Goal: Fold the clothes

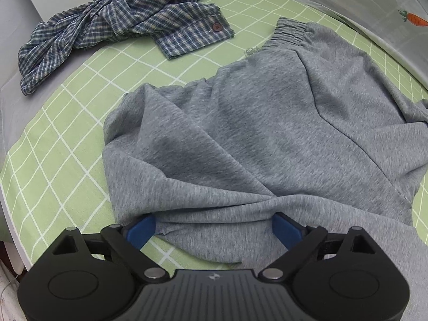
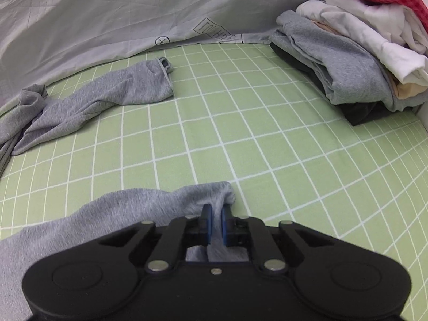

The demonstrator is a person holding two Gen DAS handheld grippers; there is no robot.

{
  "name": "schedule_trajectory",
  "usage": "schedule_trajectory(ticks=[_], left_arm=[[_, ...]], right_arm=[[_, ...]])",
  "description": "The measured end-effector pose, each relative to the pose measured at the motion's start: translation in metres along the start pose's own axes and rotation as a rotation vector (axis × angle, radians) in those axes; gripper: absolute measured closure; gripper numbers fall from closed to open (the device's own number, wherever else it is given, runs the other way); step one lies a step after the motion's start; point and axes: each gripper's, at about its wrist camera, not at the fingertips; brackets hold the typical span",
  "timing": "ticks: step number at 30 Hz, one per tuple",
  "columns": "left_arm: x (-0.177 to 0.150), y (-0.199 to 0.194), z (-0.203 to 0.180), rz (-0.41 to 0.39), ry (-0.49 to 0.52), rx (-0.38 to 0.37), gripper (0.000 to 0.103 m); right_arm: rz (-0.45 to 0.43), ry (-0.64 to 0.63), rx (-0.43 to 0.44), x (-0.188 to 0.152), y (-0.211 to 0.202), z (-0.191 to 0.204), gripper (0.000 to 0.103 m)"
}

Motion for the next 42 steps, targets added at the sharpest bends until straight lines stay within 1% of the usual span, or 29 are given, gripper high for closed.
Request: schedule_trajectory(ticks=[3,5,8,10,11,12,14,17,20,21,22,23,24,25,27,28,29,31,32,33,34,35,36,37,41,42], left_arm=[[0.002,0.004,0.004,0.032,-0.045,-0.011,0.002],[0.000,0.004,0.004,0.030,-0.049,-0.014,0.001],[-0.003,0.003,0.003,0.025,-0.050,-0.018,0.000],[-0.006,0.002,0.002,0.021,-0.050,-0.021,0.000],[-0.006,0.002,0.001,0.018,-0.051,-0.021,0.000],[-0.007,0.001,0.001,0.015,-0.051,-0.020,0.000],[-0.007,0.001,0.001,0.013,-0.048,-0.021,0.000],[-0.007,0.001,0.001,0.014,-0.044,-0.023,0.000],[-0.007,0.001,0.001,0.013,-0.040,-0.023,0.000],[-0.007,0.001,0.001,0.014,-0.038,-0.024,0.000],[-0.006,0.001,0.001,0.015,-0.037,-0.025,0.000],[-0.006,0.001,0.001,0.015,-0.035,-0.027,0.000],[-0.005,0.001,0.001,0.016,-0.034,-0.027,0.000],[-0.005,0.001,0.001,0.016,-0.033,-0.028,0.000],[-0.005,0.001,0.001,0.015,-0.032,-0.028,0.000],[-0.005,0.001,0.001,0.013,-0.033,-0.028,0.000],[-0.006,0.001,0.001,0.011,-0.034,-0.028,0.000],[-0.006,0.000,0.000,0.005,-0.036,-0.027,0.000],[-0.007,0.000,0.000,0.002,-0.037,-0.027,0.000],[-0.007,-0.001,0.000,-0.001,-0.038,-0.027,0.000],[-0.007,-0.001,0.000,-0.003,-0.038,-0.027,0.000],[-0.007,-0.001,0.000,-0.004,-0.039,-0.027,0.000],[-0.007,-0.002,0.001,-0.005,-0.038,-0.028,0.000],[-0.006,-0.002,0.001,-0.005,-0.036,-0.029,0.000],[-0.008,-0.002,0.000,-0.011,-0.037,-0.029,0.000],[-0.008,-0.002,0.000,-0.012,-0.037,-0.029,0.000]], right_arm=[[-0.079,0.003,0.021,0.022,-0.004,0.004,0.097],[-0.163,-0.011,0.031,0.038,-0.019,0.009,0.097],[-0.326,-0.056,0.042,0.053,-0.061,0.023,0.097],[-0.408,-0.072,0.029,0.052,-0.088,0.031,0.097],[-0.415,-0.067,0.018,0.047,-0.096,0.029,0.097],[-0.403,-0.060,0.010,0.040,-0.099,0.027,0.097],[-0.319,-0.051,-0.024,0.015,-0.092,0.018,0.097],[-0.133,-0.020,-0.096,-0.033,-0.068,0.000,0.097],[-0.002,0.041,-0.128,-0.065,-0.056,-0.013,0.095],[-0.011,0.038,-0.125,-0.068,-0.059,-0.012,0.094],[-0.030,0.027,-0.127,-0.068,-0.063,-0.010,0.089],[-0.052,0.014,-0.131,-0.065,-0.067,-0.007,0.074],[-0.087,0.004,-0.130,-0.059,-0.069,-0.004,0.065],[-0.121,-0.006,-0.128,-0.054,-0.072,0.000,0.053],[-0.178,0.010,-0.095,-0.042,-0.073,0.002,0.050],[-0.185,0.036,-0.077,-0.037,-0.070,0.000,0.044],[-0.177,0.086,-0.046,-0.031,-0.064,-0.003,0.040],[-0.153,0.165,0.000,-0.021,-0.049,-0.009,0.039],[-0.123,0.166,-0.024,-0.020,-0.040,-0.009,0.039],[-0.093,0.167,-0.048,-0.018,-0.031,-0.009,0.039],[-0.063,0.168,-0.073,-0.016,-0.021,-0.010,0.043],[-0.060,0.177,-0.061,-0.017,-0.021,-0.014,0.051],[-0.056,0.186,-0.048,-0.018,-0.021,-0.018,0.078],[-0.053,0.195,-0.036,-0.018,-0.022,-0.023,0.096],[-0.163,0.100,-0.177,-0.018,-0.056,-0.042,0.100],[-0.182,0.071,-0.238,-0.020,-0.063,-0.051,0.100]])
Point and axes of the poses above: each gripper's, at about its wrist camera, not at the fingertips, and y roughly the way its jaws point, z to its left, x to its top, and after that the axes turned 12 degrees about x, right-handed
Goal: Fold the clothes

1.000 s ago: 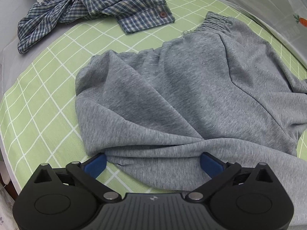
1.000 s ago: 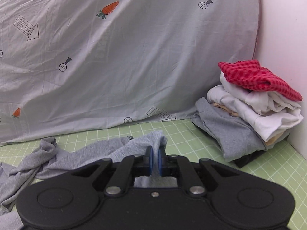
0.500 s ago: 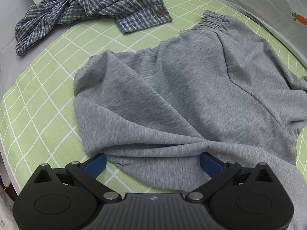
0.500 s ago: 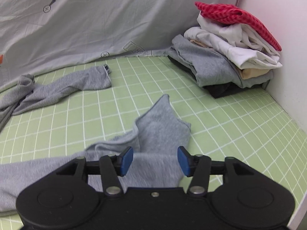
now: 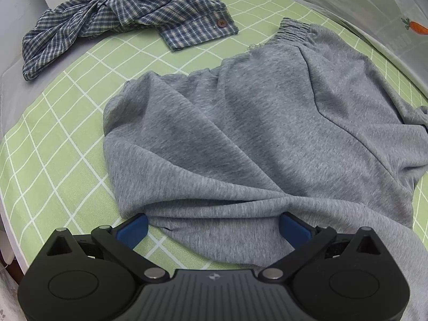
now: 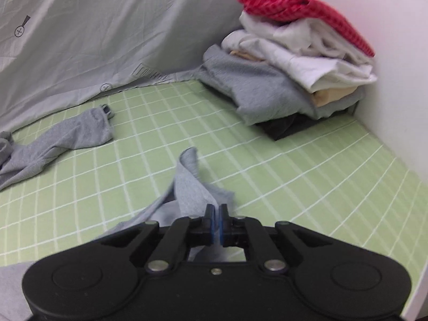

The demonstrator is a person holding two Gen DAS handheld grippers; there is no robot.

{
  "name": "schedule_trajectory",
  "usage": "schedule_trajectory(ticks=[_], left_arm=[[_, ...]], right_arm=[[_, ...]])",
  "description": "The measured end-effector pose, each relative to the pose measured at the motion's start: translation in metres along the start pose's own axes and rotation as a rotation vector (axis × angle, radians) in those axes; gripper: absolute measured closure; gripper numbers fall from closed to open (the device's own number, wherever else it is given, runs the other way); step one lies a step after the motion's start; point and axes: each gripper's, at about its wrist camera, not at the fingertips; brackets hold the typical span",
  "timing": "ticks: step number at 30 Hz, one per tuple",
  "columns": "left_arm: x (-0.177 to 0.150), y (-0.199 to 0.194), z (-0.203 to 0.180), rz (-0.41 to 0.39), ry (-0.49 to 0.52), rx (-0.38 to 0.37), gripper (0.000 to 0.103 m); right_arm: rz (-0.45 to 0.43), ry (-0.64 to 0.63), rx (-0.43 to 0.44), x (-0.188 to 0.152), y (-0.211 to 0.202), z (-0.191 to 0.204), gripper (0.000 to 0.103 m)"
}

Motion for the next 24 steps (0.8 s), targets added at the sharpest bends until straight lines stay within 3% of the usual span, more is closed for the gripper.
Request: schedule_trajectory(ticks=[3,8,13,16,21,24], left_arm=[[0.000,0.000,0.000,0.001,0.001,0.000,0.000],[0.002,0.001,0.000,0.016,0.038,-0.015,0.000],[-0.003,0.000,0.004,0.027,0.064,-0.025,0.000],[-0.008,-0.001,0.008,0.038,0.063,-0.023,0.000],[-0.014,-0.002,0.015,0.050,0.076,-0.025,0.000],[-0.019,-0.002,0.022,0.056,0.073,-0.025,0.000]], right_arm=[[-0.048,-0.036,-0.166,0.000,-0.007,-0.043,0.100],[-0.048,0.091,-0.339,-0.010,-0.011,-0.117,0.100],[-0.025,0.171,-0.254,-0.032,-0.020,-0.124,0.093],[-0.012,0.137,-0.110,-0.042,-0.019,-0.086,0.070],[0.004,0.129,0.142,-0.037,-0.014,-0.012,0.057],[0.030,0.050,0.280,-0.032,-0.005,0.035,0.042]])
Point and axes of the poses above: each gripper's, at about its wrist camera, not at the fingertips, and y roughly the way its jaws point, z to its left, x to its top, and after that the axes turned 12 degrees about x, right-handed
